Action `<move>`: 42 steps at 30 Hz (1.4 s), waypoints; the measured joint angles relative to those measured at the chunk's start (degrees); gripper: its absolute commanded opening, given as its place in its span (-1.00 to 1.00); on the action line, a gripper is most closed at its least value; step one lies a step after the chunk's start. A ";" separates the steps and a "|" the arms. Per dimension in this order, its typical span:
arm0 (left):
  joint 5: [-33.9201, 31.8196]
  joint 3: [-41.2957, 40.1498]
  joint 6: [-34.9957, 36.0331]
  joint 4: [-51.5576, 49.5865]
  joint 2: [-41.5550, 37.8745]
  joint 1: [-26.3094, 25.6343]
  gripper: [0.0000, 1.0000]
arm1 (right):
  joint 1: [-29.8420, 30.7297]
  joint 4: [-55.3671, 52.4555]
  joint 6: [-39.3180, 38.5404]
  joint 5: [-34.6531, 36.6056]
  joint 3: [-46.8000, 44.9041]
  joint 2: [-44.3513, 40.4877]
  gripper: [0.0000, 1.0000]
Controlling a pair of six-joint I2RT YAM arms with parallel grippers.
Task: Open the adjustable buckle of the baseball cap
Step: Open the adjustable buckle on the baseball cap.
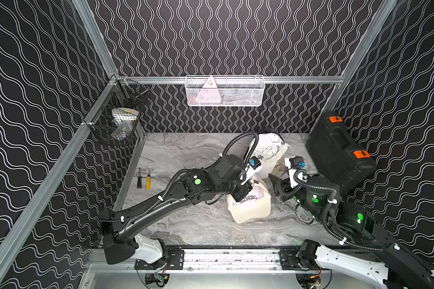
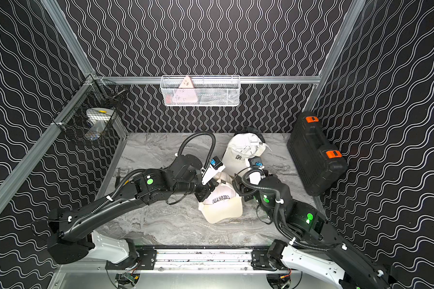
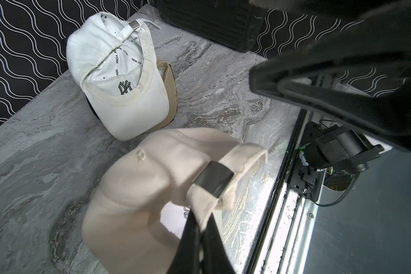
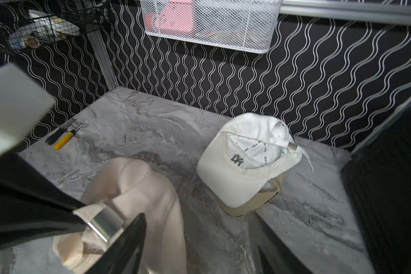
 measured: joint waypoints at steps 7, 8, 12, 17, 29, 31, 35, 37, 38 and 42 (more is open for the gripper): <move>-0.07 -0.48 0.02 0.63 -0.35 0.00 -1.00 | -7.43 -10.01 12.24 -9.55 8.94 5.97 0.38; -0.17 -0.59 0.02 0.83 -0.44 -0.02 -1.00 | -9.03 -10.82 13.49 -11.96 9.29 6.34 0.38; -0.70 -0.70 0.02 0.96 -0.61 -0.07 -1.00 | -13.86 -12.37 16.90 -20.22 8.90 7.04 0.40; -1.14 -0.72 0.02 1.31 -0.85 -0.11 -1.00 | -17.88 -13.33 18.08 -23.41 4.15 6.82 0.44; -3.02 1.20 0.04 1.27 -0.20 -0.24 -1.00 | -18.27 -9.11 12.96 -28.85 -10.27 -2.32 0.49; -3.15 1.70 0.04 1.27 -0.13 -0.26 -1.00 | -18.27 -7.30 12.26 -29.29 -12.07 -1.99 0.50; -3.39 2.43 0.11 1.22 0.17 -0.26 -1.00 | -18.27 -3.87 11.04 -31.04 -13.22 -1.92 0.51; -3.48 2.45 0.17 1.25 0.24 -0.26 -1.00 | -18.23 -2.23 10.99 -31.82 -13.31 -1.62 0.52; -3.58 2.45 0.17 1.22 0.33 -0.26 -1.00 | -18.16 -1.60 10.75 -32.28 -13.35 -1.42 0.52; -3.96 2.45 0.20 1.22 0.63 -0.26 -1.00 | -18.03 -0.72 9.88 -33.59 -13.33 -1.68 0.53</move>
